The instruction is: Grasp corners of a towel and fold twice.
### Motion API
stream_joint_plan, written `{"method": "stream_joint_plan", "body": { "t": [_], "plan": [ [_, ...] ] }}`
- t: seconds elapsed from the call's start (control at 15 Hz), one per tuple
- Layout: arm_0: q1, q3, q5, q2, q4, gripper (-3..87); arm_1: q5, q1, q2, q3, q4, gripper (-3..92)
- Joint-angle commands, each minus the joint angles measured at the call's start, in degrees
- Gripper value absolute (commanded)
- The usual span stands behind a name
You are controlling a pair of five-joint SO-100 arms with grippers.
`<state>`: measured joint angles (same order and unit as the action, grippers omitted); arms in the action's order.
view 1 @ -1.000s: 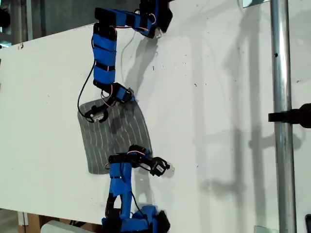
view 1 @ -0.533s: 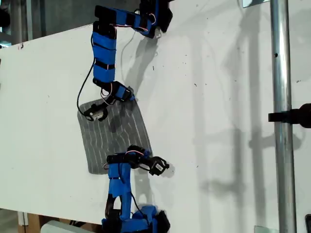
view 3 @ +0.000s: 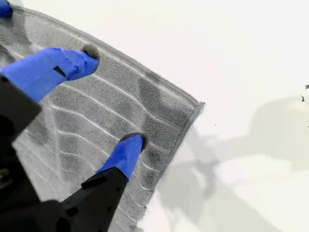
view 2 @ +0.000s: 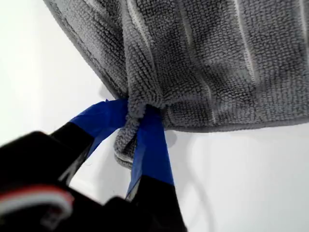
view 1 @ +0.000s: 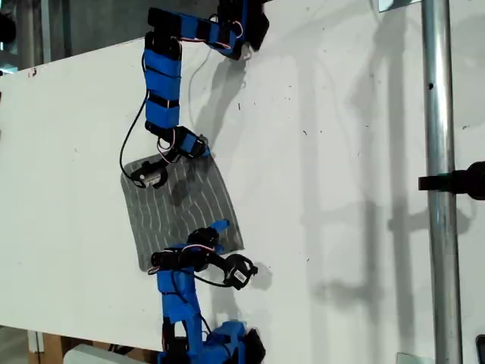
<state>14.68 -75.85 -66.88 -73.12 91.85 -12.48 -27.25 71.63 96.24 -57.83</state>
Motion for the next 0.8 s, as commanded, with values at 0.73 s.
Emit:
{"method": "stream_joint_plan", "body": {
  "t": [0.73],
  "plan": [
    [3.43,-10.72,1.14,7.65,-15.12,-0.7,-1.14,-0.97,8.09,5.19,1.23,-0.3]
  ]
}}
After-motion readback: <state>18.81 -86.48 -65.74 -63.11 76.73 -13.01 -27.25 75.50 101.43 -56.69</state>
